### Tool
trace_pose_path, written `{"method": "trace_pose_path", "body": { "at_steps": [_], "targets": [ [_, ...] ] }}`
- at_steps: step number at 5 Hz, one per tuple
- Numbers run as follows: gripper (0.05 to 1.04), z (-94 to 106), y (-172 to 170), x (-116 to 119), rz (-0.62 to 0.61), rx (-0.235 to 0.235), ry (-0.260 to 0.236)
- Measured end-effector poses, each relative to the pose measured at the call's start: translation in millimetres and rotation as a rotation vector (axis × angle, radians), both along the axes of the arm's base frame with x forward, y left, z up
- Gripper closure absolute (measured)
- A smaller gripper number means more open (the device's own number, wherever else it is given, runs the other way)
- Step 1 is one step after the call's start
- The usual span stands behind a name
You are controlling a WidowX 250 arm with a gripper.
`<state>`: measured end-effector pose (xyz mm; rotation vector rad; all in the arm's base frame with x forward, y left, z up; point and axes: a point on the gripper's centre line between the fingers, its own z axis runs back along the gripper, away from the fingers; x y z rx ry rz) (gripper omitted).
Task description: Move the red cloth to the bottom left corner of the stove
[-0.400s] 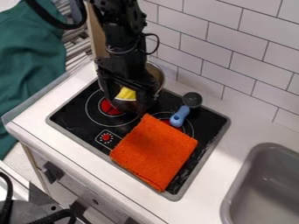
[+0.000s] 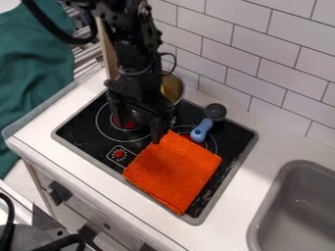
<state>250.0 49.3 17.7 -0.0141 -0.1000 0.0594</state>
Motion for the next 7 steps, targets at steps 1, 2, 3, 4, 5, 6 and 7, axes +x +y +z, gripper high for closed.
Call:
{"method": "trace_pose_path", "body": {
  "at_steps": [1,2,3,4,5,6,7],
  "targets": [
    [0.079,-7.7,-10.4,-7.1,-0.005,-0.017,0.000],
    [0.078,-19.6,-27.5,-4.3,-0.017,-0.040,-0.002],
    [0.078,-34.5,-37.4,6.5,-0.017,-0.081,-0.003],
    [0.078,-42.5,-39.7,16.0,-0.026,-0.073,0.010],
    [0.079,-56.1,-40.3,15.8,-0.031,-0.077,0.040],
    [0.080,-60.6,-40.8,18.6,-0.018,-0.085,0.038],
    [0.080,-62.7,-40.9,19.9,-0.007,-0.081,0.029]
  ]
}}
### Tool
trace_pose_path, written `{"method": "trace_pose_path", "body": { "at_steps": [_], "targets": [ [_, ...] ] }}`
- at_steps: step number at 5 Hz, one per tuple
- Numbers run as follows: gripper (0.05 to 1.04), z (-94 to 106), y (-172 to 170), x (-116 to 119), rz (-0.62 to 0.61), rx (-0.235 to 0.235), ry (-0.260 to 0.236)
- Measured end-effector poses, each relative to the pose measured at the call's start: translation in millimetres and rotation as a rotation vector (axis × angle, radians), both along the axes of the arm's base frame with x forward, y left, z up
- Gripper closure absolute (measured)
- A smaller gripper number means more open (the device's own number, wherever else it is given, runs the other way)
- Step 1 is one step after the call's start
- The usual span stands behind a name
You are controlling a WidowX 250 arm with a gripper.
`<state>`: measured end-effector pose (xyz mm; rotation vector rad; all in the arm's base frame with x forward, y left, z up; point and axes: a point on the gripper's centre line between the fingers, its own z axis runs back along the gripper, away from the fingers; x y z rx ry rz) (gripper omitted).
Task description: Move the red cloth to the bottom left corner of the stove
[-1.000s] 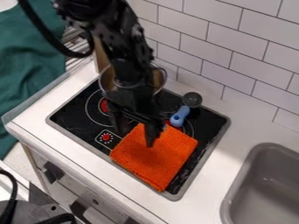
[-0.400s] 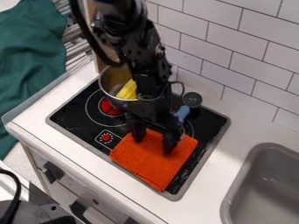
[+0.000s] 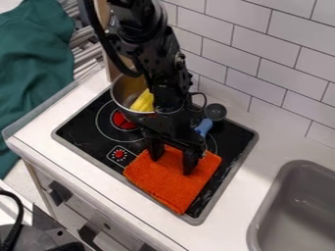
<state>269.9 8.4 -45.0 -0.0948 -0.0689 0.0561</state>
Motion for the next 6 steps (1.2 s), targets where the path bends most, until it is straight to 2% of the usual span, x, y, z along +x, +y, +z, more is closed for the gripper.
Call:
{"method": "trace_pose_path", "body": {
  "at_steps": [3,5,6],
  "targets": [
    [0.080,-3.1,-2.9,-7.9,0.069,0.006,-0.053],
    [0.081,-3.6,8.0,-9.8,0.092,0.004,-0.072],
    [0.081,-4.5,16.2,-9.9,0.084,0.040,-0.095]
  ]
}}
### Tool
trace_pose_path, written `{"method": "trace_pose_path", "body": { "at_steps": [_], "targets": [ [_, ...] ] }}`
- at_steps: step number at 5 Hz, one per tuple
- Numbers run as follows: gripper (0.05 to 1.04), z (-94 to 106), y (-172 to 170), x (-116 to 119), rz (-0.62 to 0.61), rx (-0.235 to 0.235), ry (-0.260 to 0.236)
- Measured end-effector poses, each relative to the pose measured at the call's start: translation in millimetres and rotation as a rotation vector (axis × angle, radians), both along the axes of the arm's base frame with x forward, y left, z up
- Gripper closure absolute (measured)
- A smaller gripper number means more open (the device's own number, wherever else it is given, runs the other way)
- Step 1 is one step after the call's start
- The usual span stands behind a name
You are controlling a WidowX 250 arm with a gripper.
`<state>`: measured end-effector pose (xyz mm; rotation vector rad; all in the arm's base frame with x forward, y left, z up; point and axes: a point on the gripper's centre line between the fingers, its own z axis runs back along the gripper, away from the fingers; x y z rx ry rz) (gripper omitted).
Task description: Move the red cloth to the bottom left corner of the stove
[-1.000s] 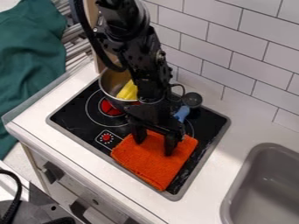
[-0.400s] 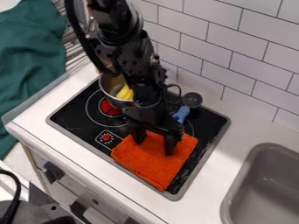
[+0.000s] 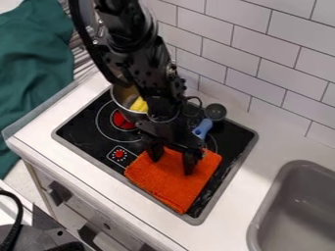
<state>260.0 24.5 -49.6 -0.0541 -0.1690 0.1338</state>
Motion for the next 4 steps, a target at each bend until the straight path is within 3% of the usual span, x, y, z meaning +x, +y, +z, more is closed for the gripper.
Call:
{"method": "trace_pose_path", "body": {
  "at_steps": [2,4],
  "targets": [
    [0.081,-0.7,11.2,0.2,-0.025,0.072,-0.015],
    [0.081,-0.1,28.7,1.2,0.020,0.084,-0.044]
  ]
}}
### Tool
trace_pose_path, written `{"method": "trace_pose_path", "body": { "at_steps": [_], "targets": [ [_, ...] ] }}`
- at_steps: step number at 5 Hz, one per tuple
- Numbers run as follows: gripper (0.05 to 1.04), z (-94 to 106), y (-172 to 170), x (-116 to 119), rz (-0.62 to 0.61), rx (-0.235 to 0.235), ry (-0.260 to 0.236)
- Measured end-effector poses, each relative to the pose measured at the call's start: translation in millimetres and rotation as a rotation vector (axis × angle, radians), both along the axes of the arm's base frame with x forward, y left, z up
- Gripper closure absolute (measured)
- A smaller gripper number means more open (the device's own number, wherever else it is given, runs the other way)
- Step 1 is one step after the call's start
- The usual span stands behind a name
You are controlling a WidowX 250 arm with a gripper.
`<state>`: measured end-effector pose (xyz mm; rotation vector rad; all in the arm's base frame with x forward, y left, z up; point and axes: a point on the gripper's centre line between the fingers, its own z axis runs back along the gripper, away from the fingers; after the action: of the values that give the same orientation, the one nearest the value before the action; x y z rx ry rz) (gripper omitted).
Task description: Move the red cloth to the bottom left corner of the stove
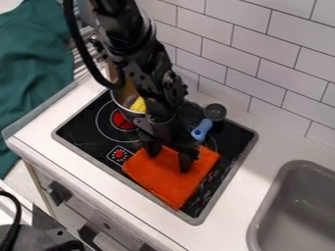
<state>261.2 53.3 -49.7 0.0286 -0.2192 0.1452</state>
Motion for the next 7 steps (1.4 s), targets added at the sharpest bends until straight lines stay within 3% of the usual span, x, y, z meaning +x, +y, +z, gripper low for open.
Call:
{"method": "trace_pose_path", "body": {
  "at_steps": [2,5,7],
  "targets": [
    [0.083,0.6,43.3,-8.5,0.046,0.016,-0.023],
    [0.084,1.7,88.4,-28.9,0.097,0.029,0.021],
    [0.084,4.0,103.5,-20.6,0.078,0.040,0.052]
  ]
}}
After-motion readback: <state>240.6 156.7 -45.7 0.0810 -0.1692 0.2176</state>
